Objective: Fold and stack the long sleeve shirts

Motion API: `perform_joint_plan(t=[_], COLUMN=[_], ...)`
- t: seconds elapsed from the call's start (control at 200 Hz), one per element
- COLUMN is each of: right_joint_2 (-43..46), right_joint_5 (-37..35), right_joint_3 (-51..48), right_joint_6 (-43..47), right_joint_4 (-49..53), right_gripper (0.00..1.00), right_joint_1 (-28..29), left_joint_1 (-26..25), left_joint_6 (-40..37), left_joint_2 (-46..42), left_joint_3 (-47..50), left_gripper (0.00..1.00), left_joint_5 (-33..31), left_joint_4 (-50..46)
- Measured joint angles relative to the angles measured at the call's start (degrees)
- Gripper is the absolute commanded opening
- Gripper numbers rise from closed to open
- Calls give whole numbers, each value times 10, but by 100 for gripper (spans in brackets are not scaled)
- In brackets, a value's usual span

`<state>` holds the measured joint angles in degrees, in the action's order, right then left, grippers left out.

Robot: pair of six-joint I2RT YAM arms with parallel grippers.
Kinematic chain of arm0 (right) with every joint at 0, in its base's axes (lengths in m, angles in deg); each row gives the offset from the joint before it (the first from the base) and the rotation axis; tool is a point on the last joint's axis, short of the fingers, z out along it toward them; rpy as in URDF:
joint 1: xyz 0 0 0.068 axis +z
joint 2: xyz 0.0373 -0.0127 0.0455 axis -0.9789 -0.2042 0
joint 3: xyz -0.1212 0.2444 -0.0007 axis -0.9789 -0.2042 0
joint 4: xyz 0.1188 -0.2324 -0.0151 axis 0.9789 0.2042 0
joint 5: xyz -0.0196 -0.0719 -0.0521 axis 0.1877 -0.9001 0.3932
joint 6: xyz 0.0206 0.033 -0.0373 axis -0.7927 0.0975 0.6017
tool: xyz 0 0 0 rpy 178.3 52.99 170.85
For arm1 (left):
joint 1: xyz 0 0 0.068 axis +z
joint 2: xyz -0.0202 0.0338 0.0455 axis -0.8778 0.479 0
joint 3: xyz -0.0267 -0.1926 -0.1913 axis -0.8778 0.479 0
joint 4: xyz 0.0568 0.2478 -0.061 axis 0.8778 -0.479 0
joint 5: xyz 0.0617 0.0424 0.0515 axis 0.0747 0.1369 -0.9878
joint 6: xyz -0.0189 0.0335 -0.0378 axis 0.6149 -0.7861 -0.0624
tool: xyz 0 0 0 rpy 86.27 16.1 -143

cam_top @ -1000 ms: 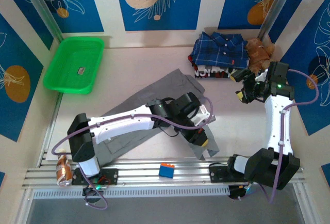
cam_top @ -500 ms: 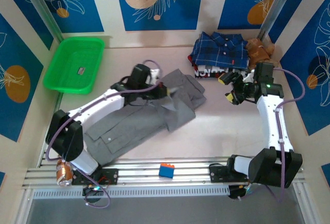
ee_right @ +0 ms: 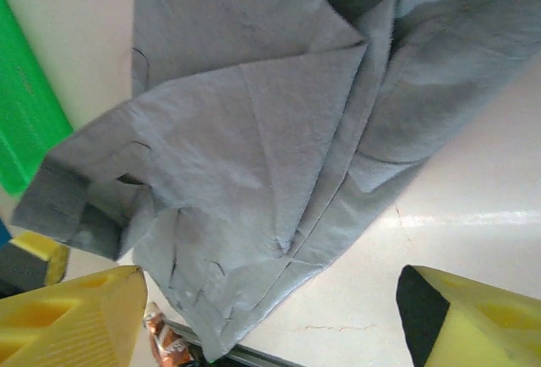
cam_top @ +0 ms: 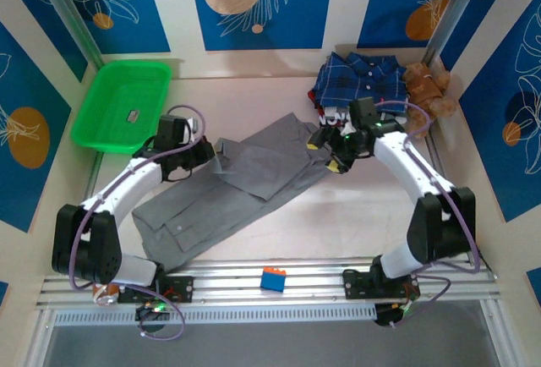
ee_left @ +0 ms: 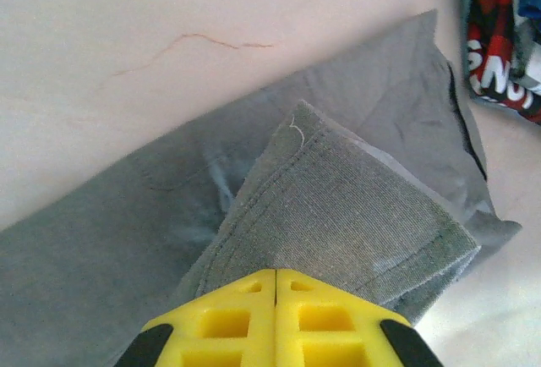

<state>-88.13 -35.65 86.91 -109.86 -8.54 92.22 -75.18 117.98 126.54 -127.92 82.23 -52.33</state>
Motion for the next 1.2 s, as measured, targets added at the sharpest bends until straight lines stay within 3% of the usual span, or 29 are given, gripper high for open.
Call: perform_joint_plan(t=[0.385,0.425,0.52,0.565,0.71,0.805,0.88,0.965,1.201], right_joint_2=[-219,-238,-279,-295,-322,-322,-322,-322,-312], right_joint_5=[-30,-34,-42,-44,-46,-46,-45,-45,-45], right_joint_3=[186,205,245,260,281,281,281,281,256], right_joint_6=[36,41,52,56,69,79,86,90,90], right_joint_4=[23,26,40,46,58,65,66,65,63], right_gripper=[74,74,73,73,73,73,73,73,73], right_joint_1=[114,122,140,146,158,164,164,164,160], left_joint_1=[10,11,17,26,89,117,120,94,-92], left_joint_6=[25,29,38,45,56,52,40,24,-41], left_joint_2=[-142,-156,-173,-173,-166,-166,-166,-164,-38], left_joint_3=[78,85,100,104,99,72,48,33,-83], left_gripper=[13,21,59,70,86,89,89,90,86], left_joint_5=[-18,-23,-37,-48,-115,-158,-156,-141,-136], left_joint_4=[-95,-111,-148,-171,-266,-315,-317,-296,-290])
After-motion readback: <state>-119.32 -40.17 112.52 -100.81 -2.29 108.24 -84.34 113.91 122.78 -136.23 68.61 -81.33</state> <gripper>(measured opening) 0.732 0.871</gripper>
